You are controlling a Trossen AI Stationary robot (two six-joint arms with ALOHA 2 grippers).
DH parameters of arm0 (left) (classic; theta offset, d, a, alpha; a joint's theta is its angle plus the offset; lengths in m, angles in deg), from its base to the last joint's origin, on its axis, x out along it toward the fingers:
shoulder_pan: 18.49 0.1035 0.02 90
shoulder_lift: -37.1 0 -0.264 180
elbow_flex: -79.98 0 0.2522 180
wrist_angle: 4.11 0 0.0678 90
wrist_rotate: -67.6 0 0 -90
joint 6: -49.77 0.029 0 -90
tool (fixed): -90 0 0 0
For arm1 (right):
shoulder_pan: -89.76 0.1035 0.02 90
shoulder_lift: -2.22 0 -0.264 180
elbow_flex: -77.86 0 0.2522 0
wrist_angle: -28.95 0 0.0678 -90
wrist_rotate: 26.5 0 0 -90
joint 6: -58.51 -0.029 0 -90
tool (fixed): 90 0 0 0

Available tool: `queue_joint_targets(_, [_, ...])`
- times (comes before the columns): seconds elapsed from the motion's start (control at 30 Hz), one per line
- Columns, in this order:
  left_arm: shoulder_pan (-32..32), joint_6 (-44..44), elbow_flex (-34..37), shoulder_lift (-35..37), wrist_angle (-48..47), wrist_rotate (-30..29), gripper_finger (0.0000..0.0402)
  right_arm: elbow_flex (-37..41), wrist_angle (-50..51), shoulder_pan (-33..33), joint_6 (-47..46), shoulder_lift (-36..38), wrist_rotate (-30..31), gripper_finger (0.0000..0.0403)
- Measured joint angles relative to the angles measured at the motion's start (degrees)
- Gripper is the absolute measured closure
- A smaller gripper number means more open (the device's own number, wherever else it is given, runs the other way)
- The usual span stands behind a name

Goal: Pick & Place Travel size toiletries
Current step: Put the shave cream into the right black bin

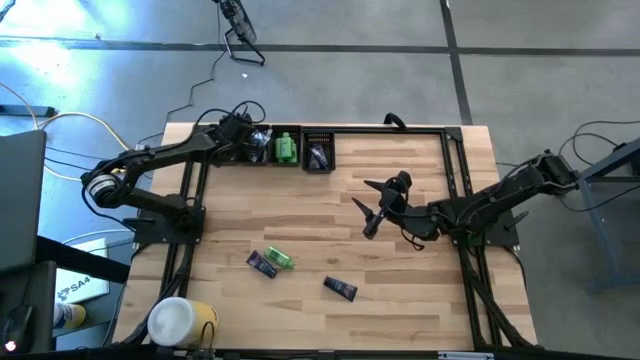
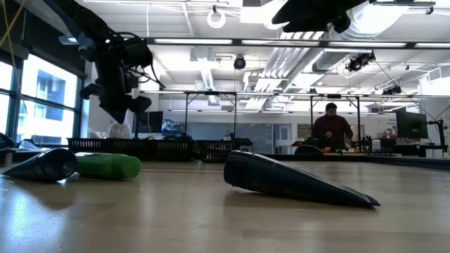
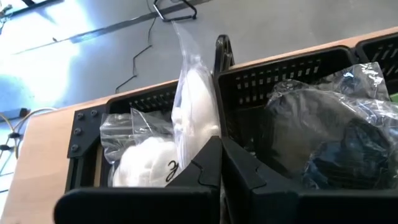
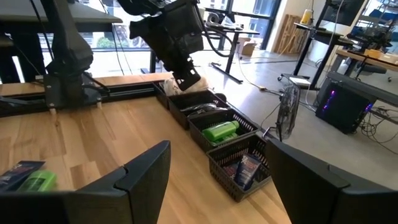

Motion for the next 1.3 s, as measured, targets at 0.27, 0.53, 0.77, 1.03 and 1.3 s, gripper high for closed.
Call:
queue_joint_targets(0.27, [0.0, -0.77, 0.0, 0.03, 0.05, 2.3, 0.0401, 0.0, 1.3, -1.75, -1.07, -0.07, -2.48, 0.0147])
queue_joint_targets(0.53, [0.0, -0.12, -5.81, 2.6, -7.63, 9.35, 0.0401, 0.0, 1.85, -2.68, -1.5, -0.07, -4.46, 0.0147])
queue_joint_targets(0.77, [-0.09, 5.26, -22.49, 1.57, -23.11, 11.29, 0.0401, 0.0, 2.38, -2.68, -1.22, -0.07, -4.54, 0.0147])
queue_joint_targets(1.03, [5.07, 6.8, -33.47, -6.31, -35.17, 12.63, 0.0401, 0.0, 4.78, -2.64, -1.64, -0.09, -5.17, 0.0147])
queue_joint_targets(1.3, [3.81, 11.73, -38.09, -17.58, -35.97, 12.82, 0.0401, 0.0, 5.14, -2.64, -1.57, -0.09, -6.22, 0.0147])
